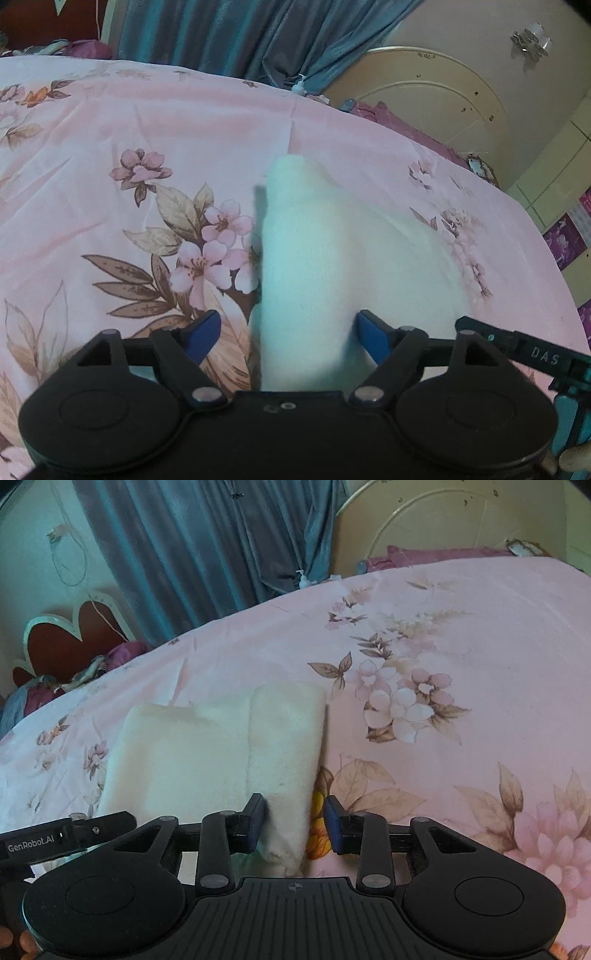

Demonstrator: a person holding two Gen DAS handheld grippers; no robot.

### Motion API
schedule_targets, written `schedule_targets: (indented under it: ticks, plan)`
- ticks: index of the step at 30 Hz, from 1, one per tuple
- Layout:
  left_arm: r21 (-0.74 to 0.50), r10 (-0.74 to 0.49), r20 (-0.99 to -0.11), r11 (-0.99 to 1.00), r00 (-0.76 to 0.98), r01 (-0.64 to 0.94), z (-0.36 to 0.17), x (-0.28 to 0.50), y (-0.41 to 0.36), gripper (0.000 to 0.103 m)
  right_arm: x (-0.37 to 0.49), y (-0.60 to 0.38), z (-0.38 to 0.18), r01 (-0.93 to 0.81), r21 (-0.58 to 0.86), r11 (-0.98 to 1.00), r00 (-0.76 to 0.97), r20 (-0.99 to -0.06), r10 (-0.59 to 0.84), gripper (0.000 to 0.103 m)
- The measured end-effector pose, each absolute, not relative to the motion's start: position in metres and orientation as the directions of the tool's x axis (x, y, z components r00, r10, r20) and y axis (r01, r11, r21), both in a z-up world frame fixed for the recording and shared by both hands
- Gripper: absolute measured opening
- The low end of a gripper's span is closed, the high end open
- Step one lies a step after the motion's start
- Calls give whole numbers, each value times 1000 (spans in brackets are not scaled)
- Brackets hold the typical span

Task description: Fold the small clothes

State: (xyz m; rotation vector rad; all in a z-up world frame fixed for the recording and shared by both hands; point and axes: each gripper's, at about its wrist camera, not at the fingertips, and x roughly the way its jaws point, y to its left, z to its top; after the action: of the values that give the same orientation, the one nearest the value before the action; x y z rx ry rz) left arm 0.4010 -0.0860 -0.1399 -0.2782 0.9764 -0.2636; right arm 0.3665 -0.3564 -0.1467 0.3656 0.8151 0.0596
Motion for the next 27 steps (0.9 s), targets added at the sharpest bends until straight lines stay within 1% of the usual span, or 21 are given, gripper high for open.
schedule_targets:
  ticks: [2, 3, 4, 9, 10, 12, 16, 20, 21, 22, 23, 24, 25, 27]
  plan:
    - [-350, -346, -773, 932, 532, 98, -141, 403, -86, 85, 367, -360, -148, 97, 355, 930, 687, -700, 196, 43]
    - [-351, -350, -772, 931, 531, 102, -142, 404, -86, 85, 367, -364, -148, 107, 365, 925, 688, -699, 196, 50]
    - [-353, -353, -772, 930, 529, 105, -142, 404, -85, 86, 367, -367, -148, 111, 388, 915, 691, -692, 209, 52]
    - [-389, -387, -762, 914, 519, 111, -139, 408, -82, 83, 369, -384, -146, 116, 527, 842, 707, -639, 302, 53]
    - [-394, -395, -761, 912, 515, 116, -140, 409, -83, 83, 372, -385, -147, 104, 547, 831, 700, -634, 330, 58]
    - [-402, -408, -760, 907, 506, 128, -142, 411, -85, 83, 378, -381, -152, 83, 567, 819, 681, -632, 369, 63]
    - [-413, -433, -753, 897, 495, 157, -146, 416, -88, 83, 387, -375, -166, 72, 587, 806, 650, -641, 409, 63]
    - [-423, -453, -746, 888, 488, 177, -149, 417, -89, 83, 391, -381, -177, 62, 632, 772, 649, -613, 450, 63]
    - [-423, -456, -745, 887, 487, 183, -149, 416, -90, 79, 392, -382, -178, 59, 646, 761, 645, -606, 465, 63]
    - [-430, -465, -741, 883, 484, 190, -149, 416, -92, 73, 393, -382, -179, 55, 657, 752, 642, -600, 478, 63]
    - [-456, -490, -734, 869, 470, 194, -149, 416, -92, 60, 392, -381, -178, 48, 661, 749, 636, -598, 487, 63]
    - [-469, -494, -734, 865, 467, 179, -149, 417, -93, 56, 392, -379, -178, 38, 651, 758, 632, -603, 486, 57]
    - [-474, -497, -732, 863, 465, 176, -149, 417, -94, 54, 392, -377, -178, 32, 650, 759, 628, -604, 491, 50]
    - [-487, -504, -729, 857, 463, 167, -151, 417, -92, 50, 393, -378, -181, 32, 657, 753, 632, -597, 494, 48]
